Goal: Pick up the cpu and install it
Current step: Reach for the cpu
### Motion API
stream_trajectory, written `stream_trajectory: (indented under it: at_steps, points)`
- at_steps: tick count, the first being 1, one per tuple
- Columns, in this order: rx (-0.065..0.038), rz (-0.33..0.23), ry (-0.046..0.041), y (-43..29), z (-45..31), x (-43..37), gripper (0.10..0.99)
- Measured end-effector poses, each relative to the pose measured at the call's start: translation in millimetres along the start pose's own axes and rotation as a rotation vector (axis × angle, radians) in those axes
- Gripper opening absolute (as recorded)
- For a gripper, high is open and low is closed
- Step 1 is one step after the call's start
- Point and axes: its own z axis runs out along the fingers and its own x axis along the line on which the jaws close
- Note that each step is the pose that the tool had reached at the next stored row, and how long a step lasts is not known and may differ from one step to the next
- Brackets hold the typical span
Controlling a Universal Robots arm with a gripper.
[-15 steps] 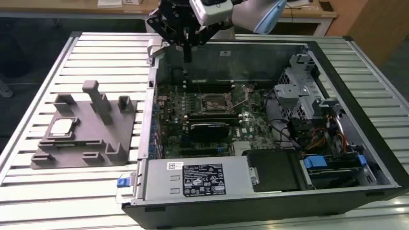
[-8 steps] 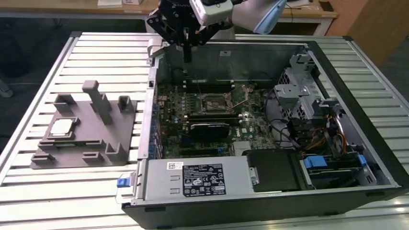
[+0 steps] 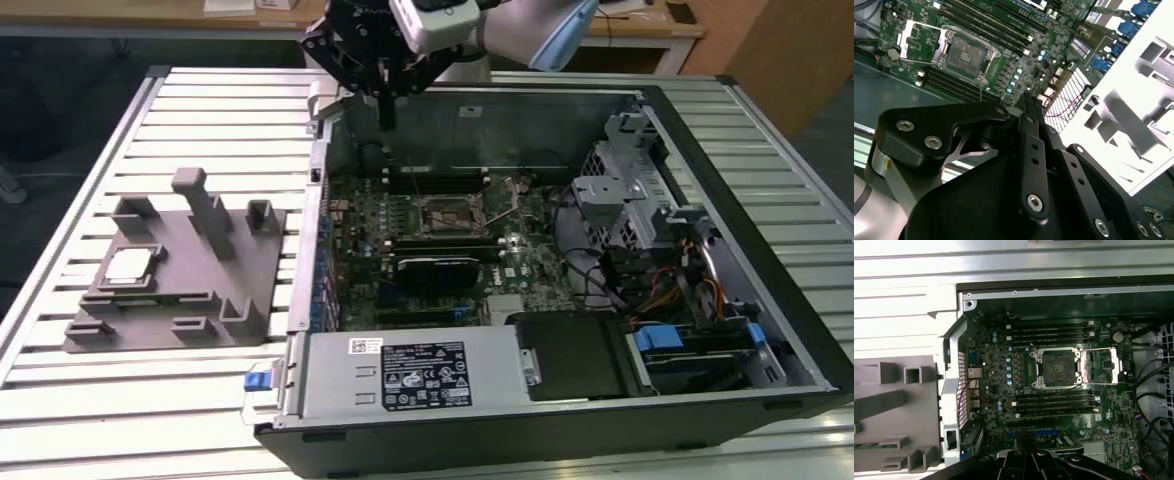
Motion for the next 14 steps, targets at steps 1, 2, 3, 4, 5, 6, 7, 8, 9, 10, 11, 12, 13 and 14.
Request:
stream_trajectory:
  at_steps: [1, 2, 3, 4, 5, 6, 7, 8, 9, 10, 11, 12, 13, 14]
  points:
    - [0.0, 0.0, 0.0, -0.1, 0.0, 1.3, 0.106]
    - [0.0, 0.0, 0.0, -0.2, -0.1, 3.0, 0.106]
    - [0.0, 0.0, 0.0, -0.4, -0.1, 4.9, 0.106]
    - [0.0, 0.0, 0.0, -0.5, -0.2, 6.8, 0.106]
    - [0.0, 0.0, 0.0, -0.6, -0.2, 8.8, 0.106]
    - [0.0, 0.0, 0.0, -0.8, -0.3, 10.7, 0.106]
    - [0.0, 0.0, 0.0, -1.0, -0.3, 12.8, 0.106]
    - [0.0, 0.0, 0.0, -1.1, -0.4, 14.9, 0.106]
    - [0.0, 0.0, 0.0, -1.3, -0.5, 16.9, 0.106]
    - [0.0, 0.0, 0.0, -1.4, -0.5, 18.9, 0.106]
    - [0.0, 0.0, 0.0, -1.6, -0.6, 20.9, 0.106]
    - [0.0, 0.0, -0.0001, -1.7, -0.6, 22.9, 0.106]
    - [0.0, 0.0, -0.0001, -1.8, -0.7, 24.8, 0.106]
    - [0.0, 0.0, -0.0001, -2.0, -0.7, 26.6, 0.106]
